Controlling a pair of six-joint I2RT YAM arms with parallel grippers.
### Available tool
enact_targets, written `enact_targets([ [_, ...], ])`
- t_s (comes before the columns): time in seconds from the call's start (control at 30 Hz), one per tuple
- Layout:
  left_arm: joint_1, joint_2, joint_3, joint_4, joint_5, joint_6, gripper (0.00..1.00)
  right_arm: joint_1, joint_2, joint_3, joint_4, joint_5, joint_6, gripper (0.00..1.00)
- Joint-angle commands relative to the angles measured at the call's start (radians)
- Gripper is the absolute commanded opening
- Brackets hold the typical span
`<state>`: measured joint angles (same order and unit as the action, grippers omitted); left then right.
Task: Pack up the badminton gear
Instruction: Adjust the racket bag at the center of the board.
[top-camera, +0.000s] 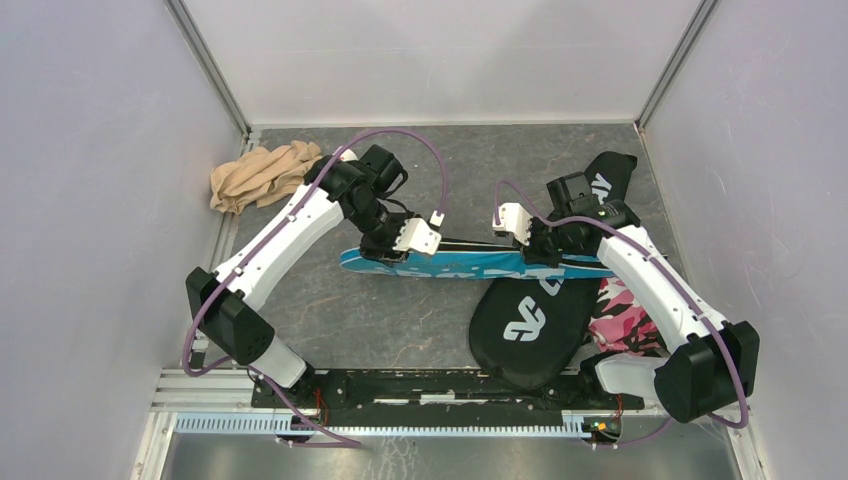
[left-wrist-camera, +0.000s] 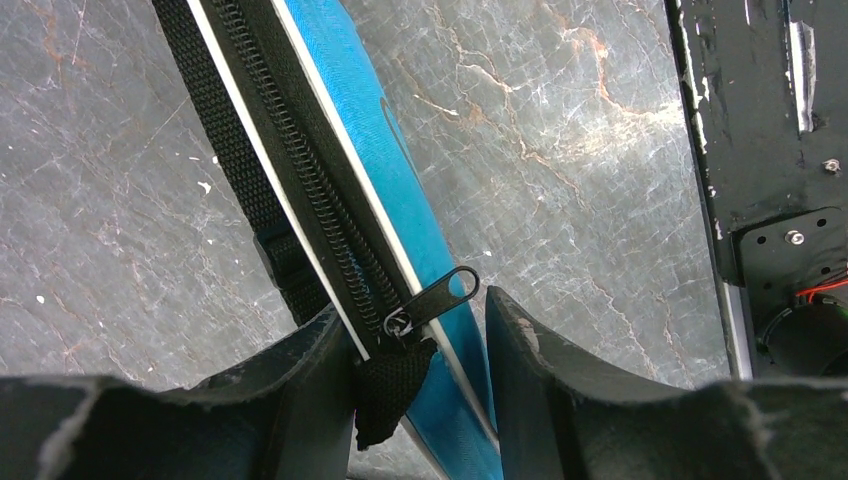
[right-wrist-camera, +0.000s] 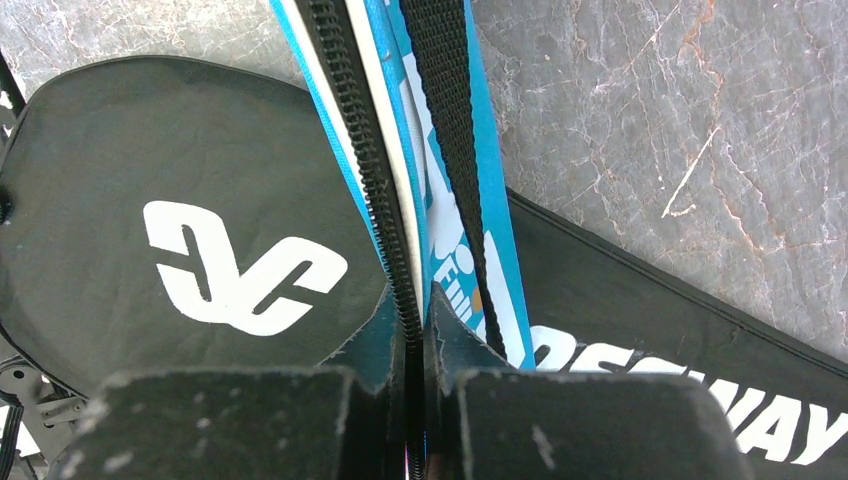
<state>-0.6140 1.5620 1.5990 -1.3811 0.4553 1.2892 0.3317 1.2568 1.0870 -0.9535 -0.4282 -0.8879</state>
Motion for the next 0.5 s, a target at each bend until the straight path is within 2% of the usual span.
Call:
enact_targets([
  [0.0,0.04,-0.041,-0.009,-0.084,-0.086,0.041,0.54,-0.018,0.004,0.04,-0.017,0.055,-0.013,0.0],
  [0.47,0.072,-0.055,-0.023,-0.084,-0.09,0.054,0.53,-0.019,0.013,0.049,-0.019,0.056,-0.014,0.0],
])
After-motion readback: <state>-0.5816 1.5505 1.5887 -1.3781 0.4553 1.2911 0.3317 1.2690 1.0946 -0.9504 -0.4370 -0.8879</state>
